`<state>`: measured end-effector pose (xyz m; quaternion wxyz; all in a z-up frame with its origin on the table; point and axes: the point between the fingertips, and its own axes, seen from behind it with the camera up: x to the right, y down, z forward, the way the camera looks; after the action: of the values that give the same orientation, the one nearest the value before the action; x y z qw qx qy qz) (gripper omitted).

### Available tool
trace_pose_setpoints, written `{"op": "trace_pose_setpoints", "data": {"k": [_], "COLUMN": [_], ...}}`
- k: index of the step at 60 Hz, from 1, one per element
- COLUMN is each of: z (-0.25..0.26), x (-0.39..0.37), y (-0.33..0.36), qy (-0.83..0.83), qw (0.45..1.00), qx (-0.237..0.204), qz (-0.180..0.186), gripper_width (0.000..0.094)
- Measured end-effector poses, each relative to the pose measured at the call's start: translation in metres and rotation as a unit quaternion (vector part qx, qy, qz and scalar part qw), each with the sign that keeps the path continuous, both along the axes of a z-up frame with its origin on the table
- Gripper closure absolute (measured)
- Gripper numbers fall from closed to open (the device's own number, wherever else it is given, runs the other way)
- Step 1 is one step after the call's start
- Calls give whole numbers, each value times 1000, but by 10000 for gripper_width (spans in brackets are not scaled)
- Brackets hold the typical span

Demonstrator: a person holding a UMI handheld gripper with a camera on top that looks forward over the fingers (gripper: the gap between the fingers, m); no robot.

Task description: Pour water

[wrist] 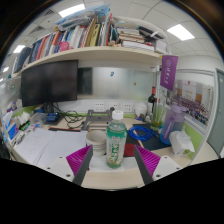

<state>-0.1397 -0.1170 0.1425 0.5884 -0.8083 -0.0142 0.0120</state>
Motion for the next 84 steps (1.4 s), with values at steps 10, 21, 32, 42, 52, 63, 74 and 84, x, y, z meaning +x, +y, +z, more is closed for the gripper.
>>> {"op": "trace_pose_setpoints", "data": {"k": [10, 21, 32, 42, 52, 63, 74, 84], "z": [-38, -60, -66, -64, -64, -38, -13, -2], "x": [7, 3, 1, -3, 0, 22, 50, 69], "y": [58, 95, 114, 116, 109, 103, 125, 154], "qy": [1, 15, 9, 3, -18, -88, -320, -560], "qw": [1000, 999, 998, 998, 998, 996, 944, 818], "qx": [3, 8, 18, 28, 15, 0, -39, -69], "qz": [27, 47, 56, 59, 52, 32, 66, 113], "gripper_width": [84, 160, 354, 495, 591, 615, 615, 615]}}
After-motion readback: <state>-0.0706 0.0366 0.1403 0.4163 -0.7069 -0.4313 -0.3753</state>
